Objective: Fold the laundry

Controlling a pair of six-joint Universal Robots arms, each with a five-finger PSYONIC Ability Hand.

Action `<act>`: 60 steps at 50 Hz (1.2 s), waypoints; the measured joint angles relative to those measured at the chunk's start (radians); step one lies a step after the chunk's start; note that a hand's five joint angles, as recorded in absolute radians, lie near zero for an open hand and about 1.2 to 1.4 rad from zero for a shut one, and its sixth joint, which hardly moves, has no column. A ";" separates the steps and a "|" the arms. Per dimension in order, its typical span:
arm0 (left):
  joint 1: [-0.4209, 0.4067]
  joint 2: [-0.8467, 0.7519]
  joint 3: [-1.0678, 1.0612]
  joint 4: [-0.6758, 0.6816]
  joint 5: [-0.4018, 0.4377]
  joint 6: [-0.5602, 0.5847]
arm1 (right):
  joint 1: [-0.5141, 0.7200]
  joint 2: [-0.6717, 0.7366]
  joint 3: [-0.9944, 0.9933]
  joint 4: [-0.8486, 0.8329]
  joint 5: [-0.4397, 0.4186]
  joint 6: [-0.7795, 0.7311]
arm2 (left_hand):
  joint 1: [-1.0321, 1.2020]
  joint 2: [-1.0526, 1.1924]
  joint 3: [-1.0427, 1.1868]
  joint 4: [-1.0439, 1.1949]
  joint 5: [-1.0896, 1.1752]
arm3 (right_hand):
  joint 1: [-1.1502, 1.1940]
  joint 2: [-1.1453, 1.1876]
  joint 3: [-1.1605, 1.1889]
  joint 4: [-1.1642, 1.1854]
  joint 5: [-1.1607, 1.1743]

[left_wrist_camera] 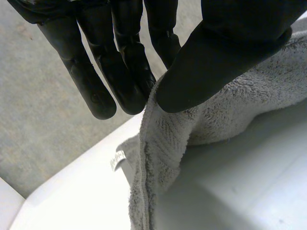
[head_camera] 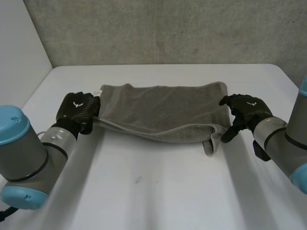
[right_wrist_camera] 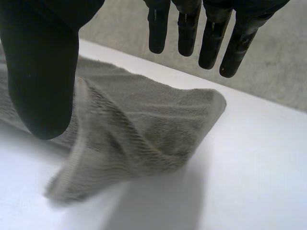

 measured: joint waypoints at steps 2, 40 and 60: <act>0.000 0.014 0.002 0.000 -0.001 -0.001 | 0.001 -0.014 0.022 -0.001 -0.001 0.076 | 0.000 0.000 0.000 0.000 0.000 | 0.000 0.000 0.000 0.000 0.000; 0.055 0.108 0.008 0.002 -0.002 -0.006 | 0.138 0.235 -0.135 -0.144 0.380 0.294 | 0.000 0.000 0.000 0.000 0.000 | 0.190 0.228 0.265 0.248 0.249; 0.049 0.107 -0.006 0.002 -0.002 -0.006 | 0.135 0.172 -0.079 -0.082 0.222 0.296 | 0.000 0.000 0.000 0.000 0.000 | 0.054 0.060 0.081 0.064 0.082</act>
